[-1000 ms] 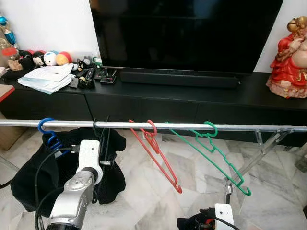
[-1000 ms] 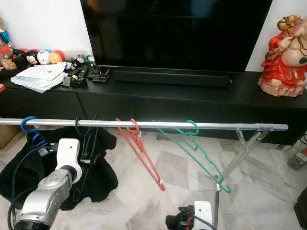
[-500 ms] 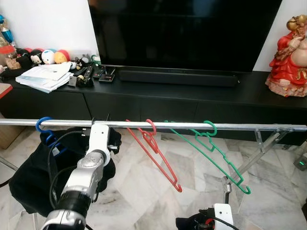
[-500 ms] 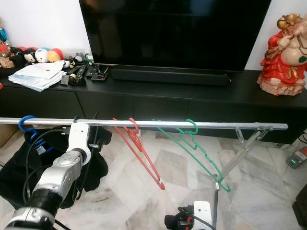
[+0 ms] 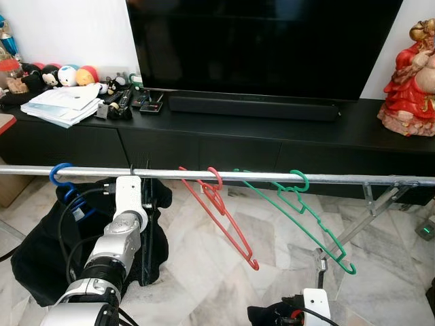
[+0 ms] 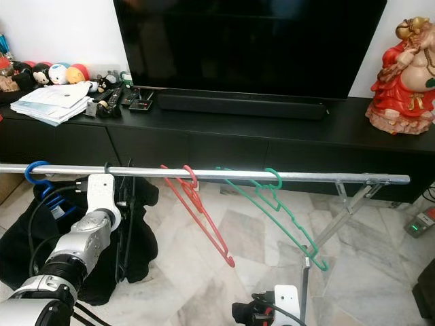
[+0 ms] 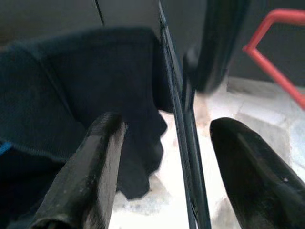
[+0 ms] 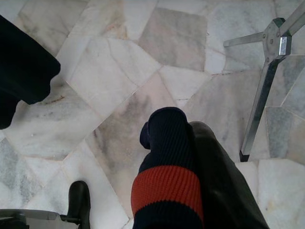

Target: Hang hanger

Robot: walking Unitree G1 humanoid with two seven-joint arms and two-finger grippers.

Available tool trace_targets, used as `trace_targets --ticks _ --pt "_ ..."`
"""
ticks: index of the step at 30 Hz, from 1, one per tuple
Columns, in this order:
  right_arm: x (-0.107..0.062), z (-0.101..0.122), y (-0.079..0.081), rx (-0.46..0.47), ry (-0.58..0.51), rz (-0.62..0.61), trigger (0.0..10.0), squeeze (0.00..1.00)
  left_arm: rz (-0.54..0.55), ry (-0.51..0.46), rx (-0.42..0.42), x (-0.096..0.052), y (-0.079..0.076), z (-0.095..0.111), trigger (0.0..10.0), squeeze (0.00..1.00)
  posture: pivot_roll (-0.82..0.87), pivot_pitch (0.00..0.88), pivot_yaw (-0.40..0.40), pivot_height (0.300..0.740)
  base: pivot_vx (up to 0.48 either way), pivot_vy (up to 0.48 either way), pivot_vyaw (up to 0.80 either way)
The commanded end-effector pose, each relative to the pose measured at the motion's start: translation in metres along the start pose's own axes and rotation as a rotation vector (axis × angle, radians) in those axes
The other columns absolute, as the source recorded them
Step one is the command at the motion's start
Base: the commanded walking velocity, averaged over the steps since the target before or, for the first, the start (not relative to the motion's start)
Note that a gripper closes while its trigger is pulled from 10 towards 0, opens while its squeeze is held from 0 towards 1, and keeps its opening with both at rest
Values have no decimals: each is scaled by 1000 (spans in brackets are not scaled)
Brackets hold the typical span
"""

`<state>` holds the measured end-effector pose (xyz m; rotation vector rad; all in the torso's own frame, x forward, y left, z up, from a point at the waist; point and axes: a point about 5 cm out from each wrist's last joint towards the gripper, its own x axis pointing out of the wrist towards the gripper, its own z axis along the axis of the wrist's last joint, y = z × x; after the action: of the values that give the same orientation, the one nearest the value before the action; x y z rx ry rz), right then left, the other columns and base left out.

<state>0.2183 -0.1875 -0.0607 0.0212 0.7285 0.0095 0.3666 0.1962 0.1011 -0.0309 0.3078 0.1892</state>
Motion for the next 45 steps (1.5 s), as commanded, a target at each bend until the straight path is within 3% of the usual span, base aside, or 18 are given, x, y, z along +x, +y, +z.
trace_targets --ticks 1,20,23,36,41,42,45 --pt "0 0 1 5 5 2 10000 0 36 0 -12 1 7 0 0 0 -37 81 17 740 0 0 0" --pt "1 0 2 4 9 2 10000 0 -19 16 -47 3 1 -3 0 0 -33 58 20 740 0 0 0" --pt "1 0 2 3 9 3 10000 0 -31 21 -110 3 1 -3 0 0 -34 49 23 740 0 0 0" --pt "1 0 3 3 10 6 10000 0 -40 30 -83 2 1 -5 0 0 -34 26 28 740 0 0 0" --pt "1 0 4 3 10 7 10000 0 -36 41 -51 2 1 -7 0 0 -31 28 27 740 0 0 0" --pt "1 0 4 4 10 7 10000 0 -48 18 29 1 0 -7 0 0 -28 32 28 740 0 0 0" --pt "1 0 4 5 9 6 10000 0 -85 -46 137 -3 -3 -7 0 0 -29 31 29 740 0 0 0"
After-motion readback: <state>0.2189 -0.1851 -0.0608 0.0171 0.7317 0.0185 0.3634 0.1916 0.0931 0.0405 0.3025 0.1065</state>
